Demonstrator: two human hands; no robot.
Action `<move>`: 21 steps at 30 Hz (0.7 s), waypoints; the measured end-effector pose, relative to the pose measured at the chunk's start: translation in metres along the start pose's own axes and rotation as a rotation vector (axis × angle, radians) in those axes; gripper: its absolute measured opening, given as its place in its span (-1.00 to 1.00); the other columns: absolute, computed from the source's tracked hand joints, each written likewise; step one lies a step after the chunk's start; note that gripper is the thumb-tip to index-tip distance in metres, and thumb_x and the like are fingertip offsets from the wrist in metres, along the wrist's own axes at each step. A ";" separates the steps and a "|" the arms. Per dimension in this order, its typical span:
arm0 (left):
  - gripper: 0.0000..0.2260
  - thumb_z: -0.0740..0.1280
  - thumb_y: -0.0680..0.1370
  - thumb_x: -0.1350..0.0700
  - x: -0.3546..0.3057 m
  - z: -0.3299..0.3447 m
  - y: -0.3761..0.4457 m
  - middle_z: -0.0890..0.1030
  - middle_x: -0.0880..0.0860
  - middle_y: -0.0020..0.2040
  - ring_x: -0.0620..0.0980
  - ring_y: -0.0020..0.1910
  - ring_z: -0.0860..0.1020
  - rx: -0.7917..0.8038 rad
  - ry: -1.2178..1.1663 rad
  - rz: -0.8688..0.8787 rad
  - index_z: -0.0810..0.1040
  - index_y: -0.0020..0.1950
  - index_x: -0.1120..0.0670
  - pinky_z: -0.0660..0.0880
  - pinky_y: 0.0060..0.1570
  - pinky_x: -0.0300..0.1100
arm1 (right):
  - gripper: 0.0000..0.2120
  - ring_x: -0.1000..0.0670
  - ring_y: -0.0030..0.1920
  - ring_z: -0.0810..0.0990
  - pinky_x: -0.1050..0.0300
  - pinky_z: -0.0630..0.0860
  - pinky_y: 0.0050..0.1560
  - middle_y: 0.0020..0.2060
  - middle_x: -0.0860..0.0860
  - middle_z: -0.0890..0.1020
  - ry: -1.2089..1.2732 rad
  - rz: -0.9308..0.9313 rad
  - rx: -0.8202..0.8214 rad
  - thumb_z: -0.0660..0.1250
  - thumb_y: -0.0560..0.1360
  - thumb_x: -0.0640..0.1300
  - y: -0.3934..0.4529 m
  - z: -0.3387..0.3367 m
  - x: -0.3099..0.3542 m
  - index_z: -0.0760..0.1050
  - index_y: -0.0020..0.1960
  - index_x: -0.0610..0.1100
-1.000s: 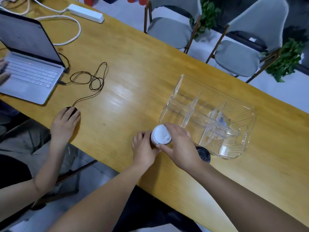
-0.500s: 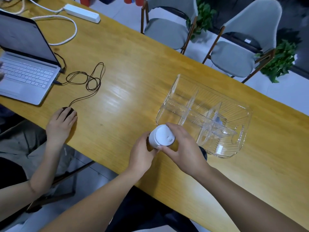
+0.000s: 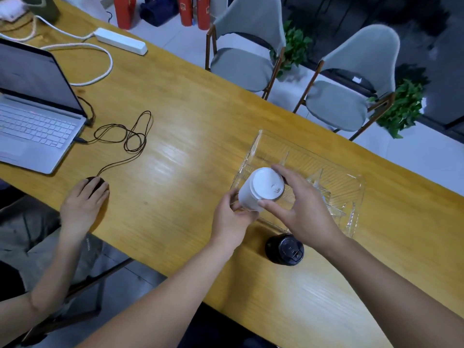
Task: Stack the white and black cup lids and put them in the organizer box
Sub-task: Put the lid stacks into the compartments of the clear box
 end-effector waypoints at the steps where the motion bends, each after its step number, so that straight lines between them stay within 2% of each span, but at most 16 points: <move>1: -0.31 0.67 0.50 0.23 -0.001 0.006 0.001 0.75 -0.20 0.31 -0.35 0.24 0.70 0.023 -0.028 -0.002 0.56 0.54 -0.20 0.67 0.31 -0.11 | -0.23 0.21 0.53 0.45 0.25 0.35 0.54 0.55 0.19 0.51 0.000 -0.005 0.004 0.60 0.57 0.12 0.005 0.000 -0.002 0.38 0.68 0.04; 3: -0.30 0.59 0.53 0.29 -0.007 0.016 0.001 0.69 -0.25 0.37 -0.49 0.20 0.64 0.074 -0.035 0.008 0.54 0.53 -0.29 0.64 0.35 -0.09 | -0.24 0.28 0.50 0.40 0.42 0.26 0.51 0.52 0.24 0.48 -0.003 -0.012 0.010 0.61 0.58 0.09 0.012 0.001 -0.005 0.38 0.68 0.03; 5: -0.30 0.54 0.54 0.30 -0.011 0.021 0.003 0.65 -0.22 0.43 -0.46 0.14 0.65 0.101 -0.004 0.012 0.52 0.54 -0.31 0.61 0.32 -0.10 | -0.24 0.33 0.47 0.38 0.53 0.21 0.45 0.49 0.27 0.47 0.000 -0.001 0.012 0.61 0.58 0.07 0.018 0.002 -0.010 0.38 0.68 0.03; 7: -0.29 0.53 0.52 0.27 -0.011 0.025 0.008 0.61 -0.21 0.49 -0.38 0.26 0.65 0.135 0.015 -0.001 0.50 0.56 -0.29 0.60 0.35 -0.11 | -0.24 0.30 0.48 0.41 0.45 0.26 0.48 0.50 0.26 0.49 0.022 0.017 0.012 0.62 0.57 0.06 0.022 0.006 -0.016 0.39 0.68 0.04; 9: -0.27 0.52 0.50 0.25 -0.011 0.028 0.013 0.59 -0.23 0.52 -0.28 0.38 0.62 0.157 0.024 -0.033 0.49 0.59 -0.29 0.59 0.39 -0.08 | -0.24 0.21 0.53 0.44 0.26 0.34 0.55 0.54 0.21 0.51 0.051 0.033 0.021 0.63 0.57 0.05 0.027 0.012 -0.025 0.39 0.68 0.04; 13: -0.34 0.54 0.56 0.28 -0.007 0.028 0.023 0.65 -0.22 0.40 -0.19 0.35 0.63 0.127 0.082 -0.096 0.51 0.55 -0.24 0.61 0.36 -0.03 | -0.24 0.16 0.57 0.44 0.09 0.38 0.61 0.58 0.16 0.51 0.057 0.058 0.048 0.61 0.58 0.06 0.031 0.026 -0.043 0.37 0.69 0.04; 15: -0.45 0.51 0.58 0.29 -0.008 0.031 0.027 0.68 -0.18 0.29 -0.10 0.28 0.67 0.117 0.124 -0.129 0.55 0.43 -0.23 0.65 0.30 -0.02 | -0.24 0.15 0.57 0.44 0.09 0.39 0.60 0.58 0.16 0.51 0.054 0.070 0.036 0.60 0.59 0.09 0.032 0.030 -0.049 0.36 0.69 0.05; 18: -0.60 0.38 0.65 0.33 -0.017 0.034 0.036 0.67 -0.11 0.03 -0.04 0.03 0.62 0.115 0.253 -0.107 0.56 0.05 -0.23 0.59 0.06 -0.07 | -0.23 0.10 0.56 0.48 0.06 0.42 0.58 0.58 0.13 0.52 0.054 0.099 0.015 0.60 0.58 0.13 0.036 0.035 -0.056 0.36 0.69 0.05; 20: -0.65 0.32 0.70 0.30 -0.020 0.035 0.040 0.65 -0.09 -0.02 -0.03 -0.01 0.58 0.124 0.310 -0.128 0.54 -0.02 -0.19 0.53 -0.02 -0.09 | -0.23 0.07 0.54 0.50 0.04 0.44 0.56 0.57 0.12 0.53 0.051 0.111 0.003 0.60 0.57 0.15 0.037 0.038 -0.060 0.38 0.68 0.03; 21: -0.68 0.32 0.73 0.26 -0.018 0.033 0.043 0.66 -0.09 0.02 -0.01 0.04 0.60 0.117 0.324 -0.149 0.54 -0.01 -0.19 0.54 0.02 -0.07 | -0.23 0.07 0.53 0.51 0.06 0.44 0.54 0.56 0.11 0.54 0.048 0.116 -0.004 0.60 0.57 0.15 0.036 0.039 -0.062 0.39 0.68 0.02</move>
Point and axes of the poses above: each hand's wrist, its own y-axis towards the middle knuckle, its own z-axis out of the palm, x = y × z, the point moved 9 cm from there along y, towards the middle knuckle
